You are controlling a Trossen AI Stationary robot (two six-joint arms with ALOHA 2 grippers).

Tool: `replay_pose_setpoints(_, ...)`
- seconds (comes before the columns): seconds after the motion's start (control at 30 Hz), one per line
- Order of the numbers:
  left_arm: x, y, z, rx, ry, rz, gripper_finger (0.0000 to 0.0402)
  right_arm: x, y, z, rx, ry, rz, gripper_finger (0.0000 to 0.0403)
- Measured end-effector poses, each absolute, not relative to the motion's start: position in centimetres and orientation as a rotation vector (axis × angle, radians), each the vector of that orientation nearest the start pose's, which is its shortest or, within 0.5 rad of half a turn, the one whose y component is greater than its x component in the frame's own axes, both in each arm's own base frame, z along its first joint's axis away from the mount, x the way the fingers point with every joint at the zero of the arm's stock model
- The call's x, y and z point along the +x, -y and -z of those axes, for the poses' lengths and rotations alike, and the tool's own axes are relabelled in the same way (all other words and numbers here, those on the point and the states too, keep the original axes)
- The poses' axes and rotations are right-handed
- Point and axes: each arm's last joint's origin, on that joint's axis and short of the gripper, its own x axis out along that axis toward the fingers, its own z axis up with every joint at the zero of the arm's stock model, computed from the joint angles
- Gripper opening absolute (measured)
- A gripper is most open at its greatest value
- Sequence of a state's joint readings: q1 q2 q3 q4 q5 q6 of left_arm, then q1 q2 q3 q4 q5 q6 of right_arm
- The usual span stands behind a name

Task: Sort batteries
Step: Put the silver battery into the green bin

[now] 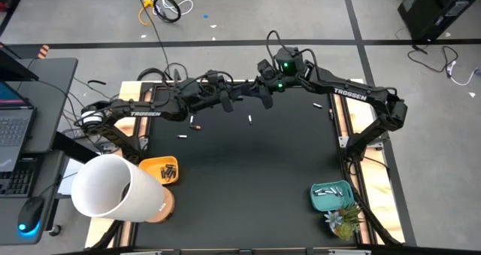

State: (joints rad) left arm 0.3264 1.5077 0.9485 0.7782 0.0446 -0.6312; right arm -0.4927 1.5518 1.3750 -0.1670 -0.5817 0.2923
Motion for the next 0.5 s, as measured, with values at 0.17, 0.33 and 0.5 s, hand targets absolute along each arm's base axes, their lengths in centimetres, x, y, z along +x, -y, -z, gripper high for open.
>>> replay_pose_setpoints(0.17, 32.02, -10.67, -30.72, -0.589, 0.277, -0.202, 0.0037, 31.74, 15.31, -34.90, 0.460, -0.340, -0.043, 0.0017)
replay_pose_setpoints(0.33, 32.04, -10.68, -30.67, -0.594, 0.280, -0.213, 0.0053, 31.71, 15.30, -34.81, 0.445, -0.350, -0.035, 0.0017)
replay_pose_setpoints(0.5, 32.04, -10.76, -30.48, -0.601, 0.273, -0.246, 0.0109, 31.62, 15.52, -34.83, 0.427, -0.348, 0.003, 0.0017)
